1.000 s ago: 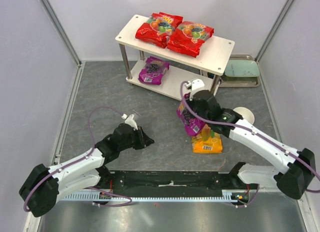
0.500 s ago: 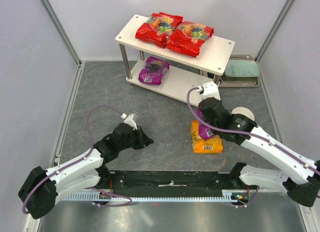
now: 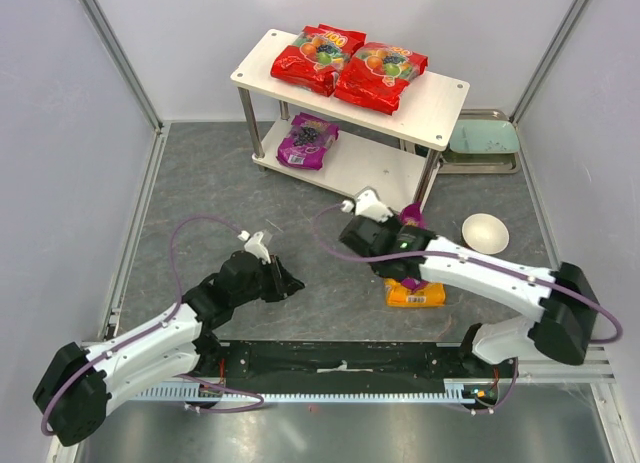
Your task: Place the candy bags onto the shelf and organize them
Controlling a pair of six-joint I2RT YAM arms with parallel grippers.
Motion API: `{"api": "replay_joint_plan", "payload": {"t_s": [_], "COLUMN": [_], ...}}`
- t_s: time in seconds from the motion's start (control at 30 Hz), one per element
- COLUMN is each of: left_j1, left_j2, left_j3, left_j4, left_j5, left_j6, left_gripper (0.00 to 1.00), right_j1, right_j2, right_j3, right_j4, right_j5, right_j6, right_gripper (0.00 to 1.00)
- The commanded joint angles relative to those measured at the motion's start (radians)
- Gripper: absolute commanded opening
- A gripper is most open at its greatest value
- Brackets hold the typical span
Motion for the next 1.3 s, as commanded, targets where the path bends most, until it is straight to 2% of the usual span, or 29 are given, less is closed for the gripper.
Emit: {"api": "replay_joint_plan", "payload": {"t_s": [0.0, 0.2, 0.3, 0.33, 0.4, 0.43, 0.57, 0.73, 0.87, 1.0, 1.13, 1.27], "left_j1": [-0.004, -0.004, -0.004, -0.004, -0.004, -0.004, -0.004, -0.004, -0.004, -0.004, -0.004, -0.004], "left_j2": [-0.039, -0.048, -0.043, -0.043, -0.043, -0.045, -0.054, -0.068, -0.062, -0.066, -0.091, -0.106], "left_j3": [-0.024, -0.035, -0.035, -0.033, -0.035, -0.036, -0.039, -0.041, -0.032, -0.016, 0.007, 0.023], "left_j4": [-0.007, -0.013, -0.008, -0.008, -0.010, -0.008, -0.019, -0.027, -0.027, -0.045, -0.070, -0.090], "left_j5": [-0.028, -0.034, -0.035, -0.034, -0.034, -0.034, -0.037, -0.045, -0.038, -0.035, -0.046, -0.046], "left_j6": [0.009, 0.007, 0.006, 0.006, 0.004, 0.004, 0.003, -0.005, -0.004, 0.003, 0.009, 0.013], "left_gripper": [0.24, 0.24, 0.24, 0.24, 0.24, 0.24, 0.24, 0.24, 0.24, 0.24, 0.25, 0.25], "right_j1": [0.104, 0.190, 0.221, 0.229, 0.256, 0.269, 0.299, 0.292, 0.250, 0.165, 0.074, -0.027], "right_j2": [0.083, 0.149, 0.180, 0.185, 0.186, 0.180, 0.046, -0.201, -0.223, -0.216, -0.202, -0.148], "right_j3": [-0.009, 0.012, 0.008, 0.003, -0.015, -0.022, -0.043, -0.101, -0.126, -0.208, -0.276, -0.295], "right_j4": [0.034, 0.129, 0.177, 0.192, 0.260, 0.286, 0.395, 0.478, 0.394, 0.421, 0.577, 0.863], "right_j5": [0.030, -0.078, -0.146, -0.201, -0.282, -0.342, -0.361, -0.260, -0.171, -0.184, -0.289, -0.407], "right_j6": [0.056, 0.087, 0.117, 0.131, 0.160, 0.165, 0.180, 0.185, 0.199, 0.222, 0.213, 0.217], "right_gripper": [0.00, 0.00, 0.05, 0.17, 0.34, 0.46, 0.58, 0.69, 0.72, 0.72, 0.73, 0.73]}}
